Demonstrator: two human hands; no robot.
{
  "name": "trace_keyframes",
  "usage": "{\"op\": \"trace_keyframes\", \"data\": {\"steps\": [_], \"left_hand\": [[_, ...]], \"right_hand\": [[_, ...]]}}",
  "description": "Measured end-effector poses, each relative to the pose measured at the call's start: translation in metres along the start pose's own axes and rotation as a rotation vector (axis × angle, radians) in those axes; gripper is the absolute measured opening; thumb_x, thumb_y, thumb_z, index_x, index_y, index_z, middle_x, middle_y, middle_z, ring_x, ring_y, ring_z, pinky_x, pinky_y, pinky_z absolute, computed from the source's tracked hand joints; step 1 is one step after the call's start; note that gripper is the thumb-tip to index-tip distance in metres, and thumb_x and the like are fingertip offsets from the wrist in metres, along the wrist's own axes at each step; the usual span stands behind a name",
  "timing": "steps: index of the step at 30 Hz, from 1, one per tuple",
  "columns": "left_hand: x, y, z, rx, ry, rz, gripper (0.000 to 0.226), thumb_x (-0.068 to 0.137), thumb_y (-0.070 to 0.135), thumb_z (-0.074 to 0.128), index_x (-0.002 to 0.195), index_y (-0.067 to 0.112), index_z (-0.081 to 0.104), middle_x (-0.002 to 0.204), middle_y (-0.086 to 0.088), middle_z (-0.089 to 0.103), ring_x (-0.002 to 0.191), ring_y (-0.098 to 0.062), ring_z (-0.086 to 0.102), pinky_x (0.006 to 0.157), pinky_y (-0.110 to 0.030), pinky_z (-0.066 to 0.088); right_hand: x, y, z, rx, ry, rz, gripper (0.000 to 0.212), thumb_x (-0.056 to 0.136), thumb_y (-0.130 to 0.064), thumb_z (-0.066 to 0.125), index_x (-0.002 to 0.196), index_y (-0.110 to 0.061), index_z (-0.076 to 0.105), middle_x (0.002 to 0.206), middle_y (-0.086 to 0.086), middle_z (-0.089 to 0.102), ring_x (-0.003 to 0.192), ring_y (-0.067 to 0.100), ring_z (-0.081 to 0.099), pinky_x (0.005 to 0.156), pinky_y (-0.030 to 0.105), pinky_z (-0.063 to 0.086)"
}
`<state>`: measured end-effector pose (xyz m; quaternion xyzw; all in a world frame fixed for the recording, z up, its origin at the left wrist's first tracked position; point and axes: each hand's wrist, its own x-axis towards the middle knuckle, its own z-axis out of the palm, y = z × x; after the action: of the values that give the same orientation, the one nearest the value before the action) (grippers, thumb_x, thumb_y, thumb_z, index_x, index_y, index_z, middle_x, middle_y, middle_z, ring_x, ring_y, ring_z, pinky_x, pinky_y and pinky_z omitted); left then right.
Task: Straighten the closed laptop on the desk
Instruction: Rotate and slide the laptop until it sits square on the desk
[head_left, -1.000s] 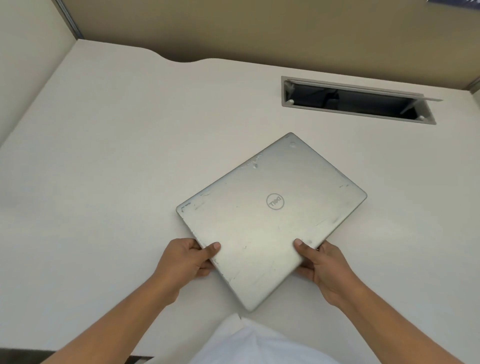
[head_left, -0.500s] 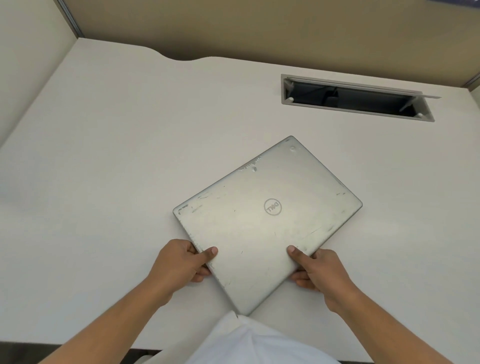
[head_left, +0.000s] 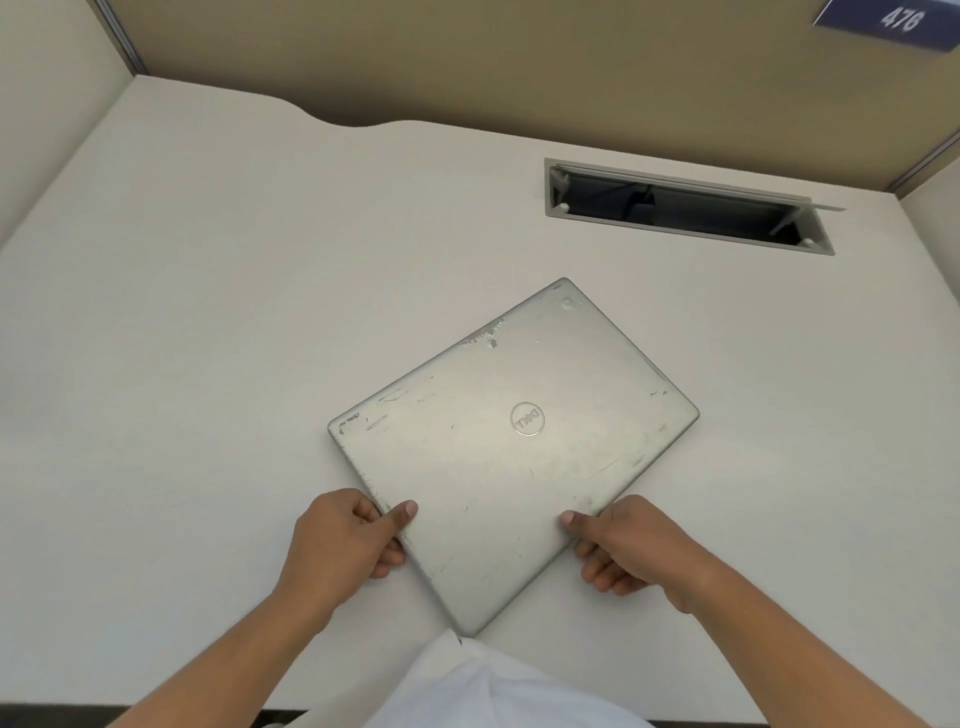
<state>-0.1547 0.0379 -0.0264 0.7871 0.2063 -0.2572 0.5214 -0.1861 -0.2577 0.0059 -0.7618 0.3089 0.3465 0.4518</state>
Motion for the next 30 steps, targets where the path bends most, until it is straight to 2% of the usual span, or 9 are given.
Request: {"op": "trace_keyframes", "data": {"steps": [3,5,8,11,13,16,19,24,30], "left_hand": [[-0.005,-0.002,0.005,-0.034,0.043,0.002,0.044,0.077,0.039,0.08,0.075,0.0,0.061,0.057,-0.007,0.075,0.055,-0.021,0.074,0.06,-0.039,0.062],[-0.009,-0.005,0.009,-0.044,0.102,0.016,0.036,0.077,0.037,0.08,0.077,0.005,0.064,0.056,-0.003,0.075,0.054,-0.019,0.073,0.064,-0.041,0.062],[-0.014,-0.009,0.012,-0.069,0.237,0.033,0.024,0.075,0.032,0.083,0.081,0.017,0.065,0.06,0.004,0.075,0.051,-0.014,0.072,0.069,-0.042,0.059],[-0.017,-0.011,0.017,-0.19,0.255,-0.015,0.025,0.075,0.026,0.084,0.09,0.018,0.066,0.077,0.0,0.075,0.055,-0.017,0.073,0.074,-0.048,0.061],[-0.019,-0.01,0.021,-0.262,0.239,-0.037,0.027,0.075,0.023,0.084,0.094,0.016,0.067,0.086,-0.005,0.074,0.064,-0.019,0.073,0.075,-0.049,0.062],[-0.022,-0.01,0.026,-0.31,0.212,-0.034,0.027,0.073,0.016,0.086,0.094,0.016,0.068,0.089,-0.005,0.074,0.076,-0.022,0.073,0.075,-0.046,0.062],[-0.023,-0.009,0.026,-0.339,0.181,-0.036,0.031,0.071,0.009,0.086,0.095,0.014,0.068,0.092,-0.005,0.075,0.084,-0.024,0.073,0.075,-0.042,0.061],[-0.019,-0.007,0.019,-0.47,0.168,-0.133,0.043,0.071,0.013,0.086,0.108,0.005,0.064,0.105,-0.012,0.069,0.091,-0.023,0.068,0.078,-0.039,0.058],[-0.015,0.001,0.018,-0.564,0.111,-0.239,0.026,0.075,0.021,0.084,0.091,0.005,0.071,0.101,-0.016,0.074,0.098,-0.028,0.069,0.076,-0.036,0.058]], "right_hand": [[-0.001,-0.001,-0.009,-0.094,0.075,-0.113,0.042,0.084,-0.046,0.069,0.065,-0.009,0.06,0.056,0.004,0.071,0.047,0.016,0.062,0.047,0.025,0.047],[0.004,-0.007,-0.02,-0.155,0.221,-0.231,0.038,0.083,-0.044,0.069,0.064,-0.012,0.058,0.059,0.002,0.073,0.051,0.013,0.065,0.052,0.028,0.05],[0.019,-0.026,-0.044,-0.218,0.476,-0.392,0.025,0.082,-0.039,0.071,0.067,-0.022,0.063,0.06,-0.001,0.07,0.053,0.006,0.061,0.053,0.023,0.045],[0.042,-0.046,-0.069,-0.231,0.661,-0.51,0.012,0.082,-0.032,0.072,0.078,-0.024,0.065,0.076,-0.006,0.071,0.069,0.01,0.064,0.068,0.027,0.049],[0.062,-0.055,-0.086,-0.28,0.72,-0.543,0.015,0.084,-0.031,0.07,0.093,-0.02,0.066,0.095,-0.002,0.07,0.082,0.017,0.064,0.078,0.03,0.049],[0.086,-0.063,-0.107,-0.356,0.703,-0.46,0.037,0.089,-0.038,0.064,0.119,-0.016,0.061,0.122,0.005,0.062,0.103,0.023,0.061,0.09,0.04,0.05],[0.101,-0.065,-0.116,-0.403,0.679,-0.396,0.047,0.091,-0.038,0.062,0.129,-0.012,0.057,0.132,0.01,0.058,0.116,0.028,0.058,0.098,0.043,0.048],[0.114,-0.078,-0.111,-0.217,0.651,-0.332,0.047,0.091,-0.043,0.059,0.12,-0.006,0.064,0.117,0.011,0.068,0.113,0.032,0.059,0.099,0.043,0.048],[0.118,-0.091,-0.104,-0.334,0.627,-0.301,0.051,0.091,-0.043,0.055,0.099,0.006,0.067,0.099,0.023,0.071,0.094,0.037,0.062,0.083,0.044,0.052]]}}
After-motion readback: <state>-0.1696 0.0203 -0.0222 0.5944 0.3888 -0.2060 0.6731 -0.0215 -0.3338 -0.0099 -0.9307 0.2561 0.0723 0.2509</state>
